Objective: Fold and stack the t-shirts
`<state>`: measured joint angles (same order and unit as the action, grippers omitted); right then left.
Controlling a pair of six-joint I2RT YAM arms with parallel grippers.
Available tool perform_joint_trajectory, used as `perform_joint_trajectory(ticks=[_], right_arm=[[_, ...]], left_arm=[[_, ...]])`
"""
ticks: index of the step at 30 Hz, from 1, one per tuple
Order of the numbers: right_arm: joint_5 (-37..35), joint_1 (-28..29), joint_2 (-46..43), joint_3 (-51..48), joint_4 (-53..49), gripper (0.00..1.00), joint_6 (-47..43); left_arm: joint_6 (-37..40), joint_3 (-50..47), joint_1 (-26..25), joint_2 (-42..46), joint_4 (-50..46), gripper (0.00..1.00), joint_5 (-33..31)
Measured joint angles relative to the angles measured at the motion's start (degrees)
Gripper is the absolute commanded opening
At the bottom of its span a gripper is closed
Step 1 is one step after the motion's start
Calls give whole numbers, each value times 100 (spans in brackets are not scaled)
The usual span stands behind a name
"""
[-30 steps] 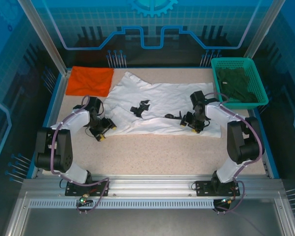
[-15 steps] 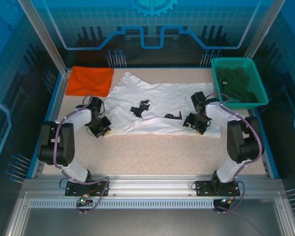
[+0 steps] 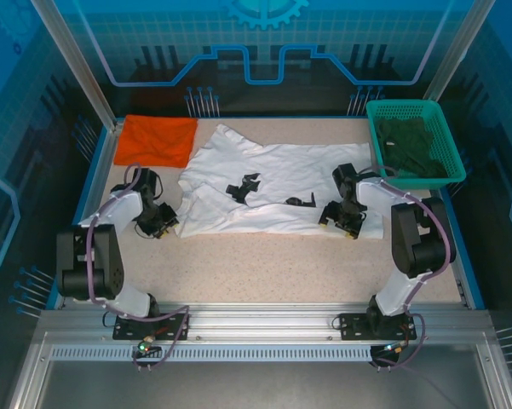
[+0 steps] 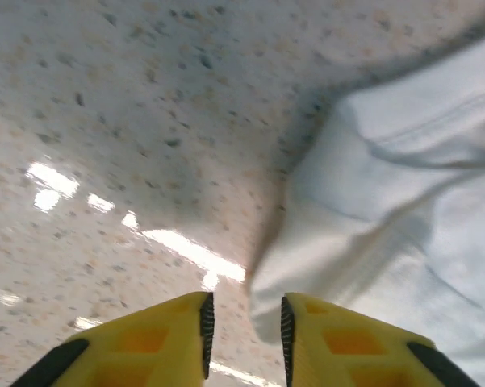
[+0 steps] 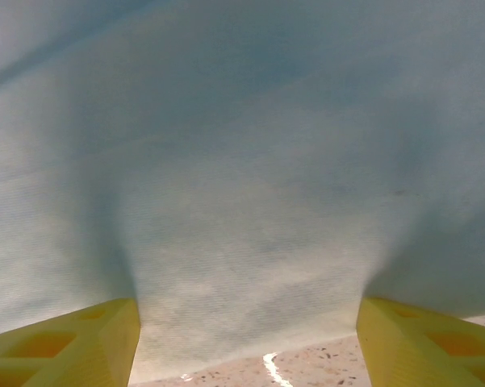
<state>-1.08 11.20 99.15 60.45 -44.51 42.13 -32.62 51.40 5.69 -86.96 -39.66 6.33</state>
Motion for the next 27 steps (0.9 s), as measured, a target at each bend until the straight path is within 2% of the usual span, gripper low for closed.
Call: perform_joint_trajectory(ticks=[6, 10, 14, 22, 27], right_arm=[[81, -2, -245, -48, 28, 77, -66], [177, -2, -358, -61, 122, 77, -85], [264, -2, -367, -92, 184, 77, -87], [306, -2, -431, -164, 221, 77, -127], [313, -31, -586, -245, 234, 77, -131]], left_arm=[[-83, -431, -24, 334, 341, 42, 935], [-81, -535, -96, 334, 437, 43, 1174], [-20, -533, -188, 232, 570, 43, 1207], [210, -431, -273, 0, 570, 57, 953], [354, -223, -461, 7, 573, 58, 645]])
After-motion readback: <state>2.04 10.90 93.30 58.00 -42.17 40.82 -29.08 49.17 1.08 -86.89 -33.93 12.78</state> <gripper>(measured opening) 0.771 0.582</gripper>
